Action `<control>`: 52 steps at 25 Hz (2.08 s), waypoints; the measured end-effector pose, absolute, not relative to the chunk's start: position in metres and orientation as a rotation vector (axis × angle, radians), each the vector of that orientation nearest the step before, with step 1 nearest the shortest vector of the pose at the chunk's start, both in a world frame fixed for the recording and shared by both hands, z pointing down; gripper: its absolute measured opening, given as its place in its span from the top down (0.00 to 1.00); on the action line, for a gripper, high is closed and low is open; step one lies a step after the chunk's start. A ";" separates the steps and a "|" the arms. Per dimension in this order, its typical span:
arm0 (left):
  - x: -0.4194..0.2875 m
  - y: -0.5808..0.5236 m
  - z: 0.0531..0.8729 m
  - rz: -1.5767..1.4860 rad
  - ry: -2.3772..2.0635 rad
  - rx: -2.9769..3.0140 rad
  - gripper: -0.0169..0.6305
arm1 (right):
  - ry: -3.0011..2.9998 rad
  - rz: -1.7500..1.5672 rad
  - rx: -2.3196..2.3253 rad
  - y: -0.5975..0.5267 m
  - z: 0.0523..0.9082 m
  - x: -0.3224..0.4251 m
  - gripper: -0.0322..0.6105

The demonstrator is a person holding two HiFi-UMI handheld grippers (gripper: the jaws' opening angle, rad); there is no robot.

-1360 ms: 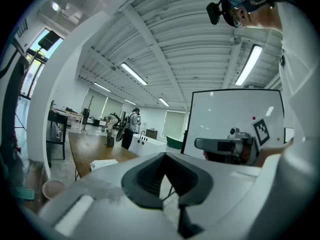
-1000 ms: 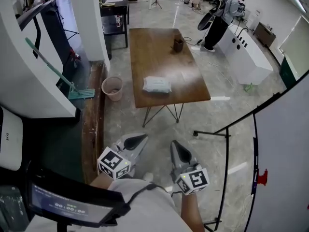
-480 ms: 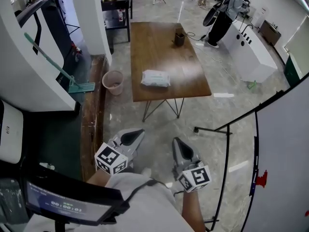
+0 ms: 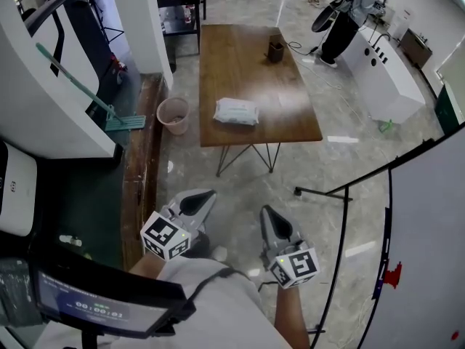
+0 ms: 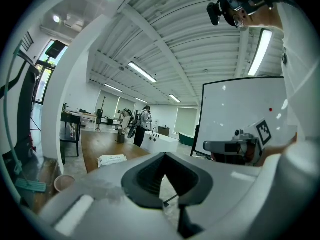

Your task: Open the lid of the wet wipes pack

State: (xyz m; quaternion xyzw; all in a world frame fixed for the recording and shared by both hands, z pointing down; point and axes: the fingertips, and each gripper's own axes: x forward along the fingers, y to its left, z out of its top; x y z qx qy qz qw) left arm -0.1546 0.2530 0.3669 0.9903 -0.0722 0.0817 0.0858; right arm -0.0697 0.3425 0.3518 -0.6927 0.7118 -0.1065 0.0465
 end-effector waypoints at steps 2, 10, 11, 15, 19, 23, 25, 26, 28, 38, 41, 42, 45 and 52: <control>-0.152 0.250 0.368 0.245 -0.220 2.946 0.97 | 2.170 -0.326 -2.112 0.339 0.352 -0.065 0.94; -0.122 0.219 0.375 0.235 -0.194 2.937 0.97 | 2.146 -0.331 -2.150 0.314 0.356 -0.037 0.94; -0.116 0.212 0.375 0.235 -0.184 2.937 0.97 | 2.141 -0.339 -2.159 0.308 0.358 -0.033 0.94; -0.095 0.174 0.377 0.238 -0.158 2.935 0.97 | 2.139 -0.362 -2.178 0.275 0.361 -0.016 0.94; -0.076 0.152 0.367 0.222 -0.108 2.931 0.97 | 2.131 -0.356 -2.202 0.254 0.356 0.001 0.94; -0.053 0.104 0.367 0.224 -0.055 2.926 0.97 | 2.098 -0.355 -2.227 0.206 0.352 0.020 0.94; -0.043 0.085 0.365 0.224 -0.028 2.929 0.97 | 2.091 -0.347 -2.236 0.186 0.347 0.025 0.94; -0.038 0.076 0.364 0.223 -0.019 2.934 0.97 | 2.086 -0.343 -2.241 0.178 0.345 0.028 0.94; -0.028 0.058 0.363 0.215 -0.011 2.940 0.97 | 2.075 -0.338 -2.255 0.161 0.343 0.034 0.94; -0.001 -0.005 0.373 0.242 0.107 2.906 0.97 | 2.062 -0.378 -2.298 0.093 0.348 0.053 0.94; -0.001 -0.022 0.378 0.250 0.100 2.892 0.97 | 2.066 -0.383 -2.302 0.076 0.346 0.055 0.94; -0.001 -0.027 0.379 0.251 0.102 2.889 0.97 | 2.067 -0.382 -2.302 0.073 0.346 0.055 0.94; 0.003 -0.039 0.377 0.239 0.115 2.897 0.97 | 2.064 -0.368 -2.310 0.063 0.345 0.059 0.94; 0.005 -0.050 0.381 0.256 0.091 2.895 0.97 | 2.066 -0.394 -2.302 0.052 0.349 0.066 0.94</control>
